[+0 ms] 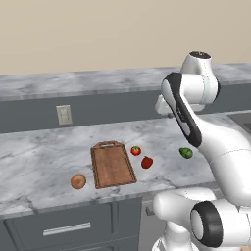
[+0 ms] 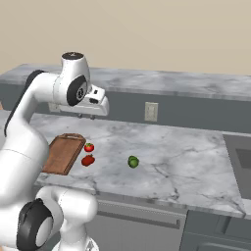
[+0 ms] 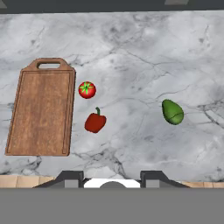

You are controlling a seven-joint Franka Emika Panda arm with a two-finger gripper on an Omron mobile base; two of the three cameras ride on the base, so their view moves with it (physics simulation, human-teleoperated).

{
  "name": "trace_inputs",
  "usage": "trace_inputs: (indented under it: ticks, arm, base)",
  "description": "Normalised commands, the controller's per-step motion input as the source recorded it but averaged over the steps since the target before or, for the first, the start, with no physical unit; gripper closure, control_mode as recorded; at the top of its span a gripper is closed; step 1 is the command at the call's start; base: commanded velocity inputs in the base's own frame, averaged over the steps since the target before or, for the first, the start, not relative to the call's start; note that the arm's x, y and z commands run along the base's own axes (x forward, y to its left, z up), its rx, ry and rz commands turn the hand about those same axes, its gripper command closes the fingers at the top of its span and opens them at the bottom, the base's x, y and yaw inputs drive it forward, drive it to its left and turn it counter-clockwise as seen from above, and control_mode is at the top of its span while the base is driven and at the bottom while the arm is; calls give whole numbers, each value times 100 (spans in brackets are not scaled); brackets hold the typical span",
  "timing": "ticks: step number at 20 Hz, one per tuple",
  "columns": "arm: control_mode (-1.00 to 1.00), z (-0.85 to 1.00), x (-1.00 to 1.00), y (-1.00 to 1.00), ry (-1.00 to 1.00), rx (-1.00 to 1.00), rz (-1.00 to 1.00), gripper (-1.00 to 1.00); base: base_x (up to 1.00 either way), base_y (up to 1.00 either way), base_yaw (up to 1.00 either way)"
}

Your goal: Place the avocado, onion, tomato, and bell pepper on the cutting board.

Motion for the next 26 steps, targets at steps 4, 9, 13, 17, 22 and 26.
trace_inputs:
  ticks: [4,9,13,17,22,26]
  arm:
    - [-100,0,-24,1,-5,0,0,-100]
    - [-100,0,-32,38,-3,-5,0,-100]
    - [-100,0,-4,74,1,-1,0,-100]
    - [-100,-8,1,47,4,0,0,-100]
    - [-100,-38,9,14,8,0,0,-100]
    - [-100,-42,16,0,7,0,0,-100]
  base:
    - [0,0,0]
    - [0,0,0]
    - [0,0,0]
    - [0,0,0]
    - [0,0,0]
    - [0,0,0]
